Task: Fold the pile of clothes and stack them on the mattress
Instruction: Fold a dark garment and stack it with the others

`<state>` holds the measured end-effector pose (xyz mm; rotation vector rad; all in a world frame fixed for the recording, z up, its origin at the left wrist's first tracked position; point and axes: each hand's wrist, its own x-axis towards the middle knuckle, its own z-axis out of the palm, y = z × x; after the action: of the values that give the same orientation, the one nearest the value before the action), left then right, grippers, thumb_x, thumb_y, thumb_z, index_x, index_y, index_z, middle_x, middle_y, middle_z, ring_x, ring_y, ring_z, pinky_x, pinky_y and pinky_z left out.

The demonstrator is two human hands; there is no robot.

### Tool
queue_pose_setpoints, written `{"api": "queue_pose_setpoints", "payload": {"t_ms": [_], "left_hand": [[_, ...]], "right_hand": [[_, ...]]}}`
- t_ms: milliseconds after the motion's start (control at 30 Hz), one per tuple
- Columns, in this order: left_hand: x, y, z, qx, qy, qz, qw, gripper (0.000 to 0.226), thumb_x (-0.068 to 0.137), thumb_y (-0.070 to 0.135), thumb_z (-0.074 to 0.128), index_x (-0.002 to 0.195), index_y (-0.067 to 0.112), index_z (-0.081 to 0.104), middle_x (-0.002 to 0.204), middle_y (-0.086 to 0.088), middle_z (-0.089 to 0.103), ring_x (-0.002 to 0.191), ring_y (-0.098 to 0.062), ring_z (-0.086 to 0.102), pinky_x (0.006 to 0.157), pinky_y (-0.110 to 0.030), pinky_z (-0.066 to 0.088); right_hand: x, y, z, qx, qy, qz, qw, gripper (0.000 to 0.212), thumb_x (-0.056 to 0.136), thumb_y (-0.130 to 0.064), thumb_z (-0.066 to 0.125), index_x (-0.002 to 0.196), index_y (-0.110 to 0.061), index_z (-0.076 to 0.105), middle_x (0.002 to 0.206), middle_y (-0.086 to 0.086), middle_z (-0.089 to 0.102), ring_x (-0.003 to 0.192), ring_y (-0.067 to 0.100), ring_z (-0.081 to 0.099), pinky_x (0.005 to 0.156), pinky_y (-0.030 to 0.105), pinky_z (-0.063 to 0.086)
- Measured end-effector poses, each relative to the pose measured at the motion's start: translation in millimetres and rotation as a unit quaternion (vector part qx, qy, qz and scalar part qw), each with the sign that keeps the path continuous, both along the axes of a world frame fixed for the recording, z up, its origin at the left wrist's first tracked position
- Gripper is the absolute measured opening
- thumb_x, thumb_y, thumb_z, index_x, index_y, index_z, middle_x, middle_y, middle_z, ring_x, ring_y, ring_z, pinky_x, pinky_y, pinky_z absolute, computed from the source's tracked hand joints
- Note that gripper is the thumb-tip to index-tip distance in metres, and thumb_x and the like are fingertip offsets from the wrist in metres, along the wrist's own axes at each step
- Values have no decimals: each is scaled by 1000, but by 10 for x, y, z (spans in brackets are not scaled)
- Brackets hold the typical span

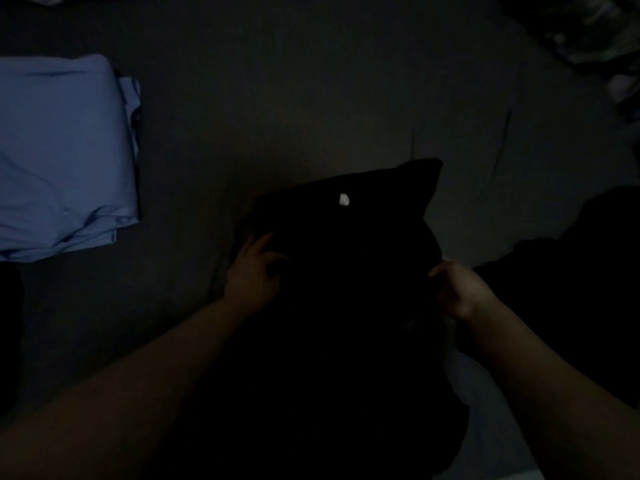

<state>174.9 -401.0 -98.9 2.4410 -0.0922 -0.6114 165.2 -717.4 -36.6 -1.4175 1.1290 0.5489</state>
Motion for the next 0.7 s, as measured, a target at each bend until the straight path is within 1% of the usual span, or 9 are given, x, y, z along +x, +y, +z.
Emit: {"api": "queue_pose_setpoints", "payload": {"t_ms": [133,200,267,333,400,500,567,633,700], "left_hand": [[36,-173,138,23,-25,130,991,54,78,43,41,85,-2,69,99,-24,66,99,-38,61,84,-37,45],[181,-289,286,91,-27,183,979,53,85,49,44,99,1,64,103,-23,65,101,-38,59,84,-39,44],[290,-430,419,127,-95,140,977,70,77,60,36,111,5,60,109,-22,61,106,-38,54,89,-41,42],[397,-614,487,109,-131,73,983,74,74,63,38,125,11,55,120,-21,55,112,-38,48,93,-42,40],[471,-816,509,85,-40,16,995,67,79,48,56,139,23,41,140,-18,36,128,-38,34,102,-47,37],[448,-996,441,86,105,-14,991,70,84,34,62,145,30,27,152,-16,10,139,-42,12,109,-55,27],[399,-1051,424,91,114,-10,989,74,83,39,64,145,31,25,153,-15,6,140,-42,8,108,-59,26],[330,-1099,435,107,125,-21,986,79,81,44,65,146,33,21,154,-13,1,141,-41,3,109,-62,22],[202,-1142,442,152,120,-54,980,90,79,52,65,148,36,10,155,-13,-5,142,-39,-2,110,-64,16]], "right_hand": [[-293,67,-34,-9,45,40,998,25,90,-1,39,71,-15,47,63,4,41,42,11,44,40,19,34],[-376,188,14,1,76,74,994,29,91,2,35,70,-14,48,60,5,42,46,16,44,44,21,33],[-421,296,82,24,104,111,988,29,92,-6,38,64,-15,43,54,3,41,47,16,39,48,24,28],[-422,370,142,88,101,83,987,29,97,-26,38,72,-17,49,65,4,49,59,17,46,57,26,33],[-414,425,106,67,76,101,990,40,100,-41,31,100,-15,61,92,6,60,85,23,55,74,28,38],[-401,495,81,-143,-9,58,988,54,101,-42,29,123,-1,55,123,16,57,113,29,52,91,29,37],[-344,505,65,-226,-104,-26,968,60,95,-53,37,130,-6,49,131,13,52,119,27,50,103,33,37],[-195,530,92,-269,-100,-30,957,83,82,-73,40,143,-16,34,144,7,39,130,26,40,111,43,31],[85,507,13,-217,-92,-87,968,100,71,-79,49,149,-21,23,151,4,29,135,25,32,115,45,23]]}}
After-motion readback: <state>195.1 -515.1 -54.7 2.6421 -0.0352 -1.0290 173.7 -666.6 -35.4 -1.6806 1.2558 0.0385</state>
